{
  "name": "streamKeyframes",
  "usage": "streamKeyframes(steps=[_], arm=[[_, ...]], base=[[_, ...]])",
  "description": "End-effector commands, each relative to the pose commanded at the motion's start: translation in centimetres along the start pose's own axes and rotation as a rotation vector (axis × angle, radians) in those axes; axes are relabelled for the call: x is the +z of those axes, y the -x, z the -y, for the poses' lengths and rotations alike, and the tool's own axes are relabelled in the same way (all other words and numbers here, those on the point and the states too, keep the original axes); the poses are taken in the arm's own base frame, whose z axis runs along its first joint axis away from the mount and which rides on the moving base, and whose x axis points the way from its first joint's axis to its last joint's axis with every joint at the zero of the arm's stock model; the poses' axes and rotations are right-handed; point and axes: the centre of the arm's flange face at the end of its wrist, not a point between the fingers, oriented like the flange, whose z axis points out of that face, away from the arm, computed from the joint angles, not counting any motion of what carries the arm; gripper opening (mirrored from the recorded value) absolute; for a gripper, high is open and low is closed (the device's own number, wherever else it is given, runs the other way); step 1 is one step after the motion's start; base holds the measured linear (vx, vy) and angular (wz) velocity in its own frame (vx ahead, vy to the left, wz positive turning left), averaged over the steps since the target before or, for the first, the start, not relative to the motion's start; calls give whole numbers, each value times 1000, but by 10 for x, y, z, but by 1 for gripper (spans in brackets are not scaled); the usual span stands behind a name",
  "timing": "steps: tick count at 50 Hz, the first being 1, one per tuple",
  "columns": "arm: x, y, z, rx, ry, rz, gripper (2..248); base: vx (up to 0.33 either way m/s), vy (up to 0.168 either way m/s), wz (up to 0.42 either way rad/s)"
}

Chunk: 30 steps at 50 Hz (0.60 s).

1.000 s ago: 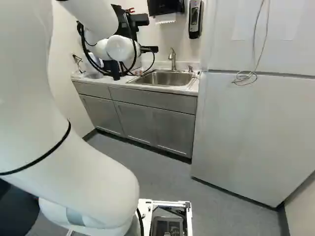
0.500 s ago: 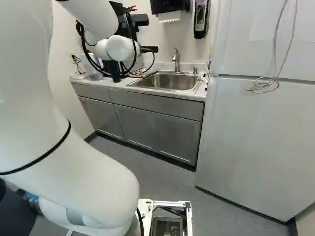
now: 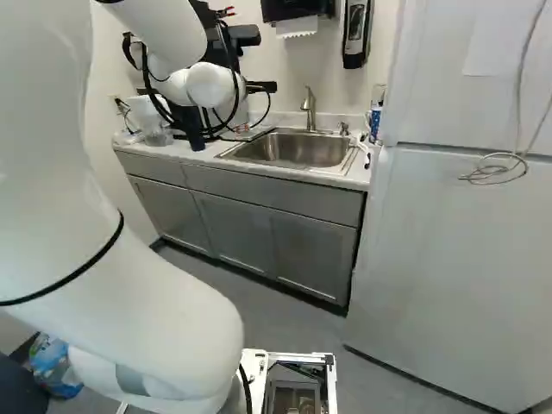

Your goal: Rinse the cup and place it in the tray

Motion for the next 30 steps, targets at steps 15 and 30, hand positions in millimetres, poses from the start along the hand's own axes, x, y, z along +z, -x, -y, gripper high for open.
streamKeyframes(steps=[15, 30], arm=[[0, 0, 0, 0, 0, 0, 247], [0, 0, 0, 0, 0, 0, 247]], base=[[157, 9, 2], [130, 6, 5]])
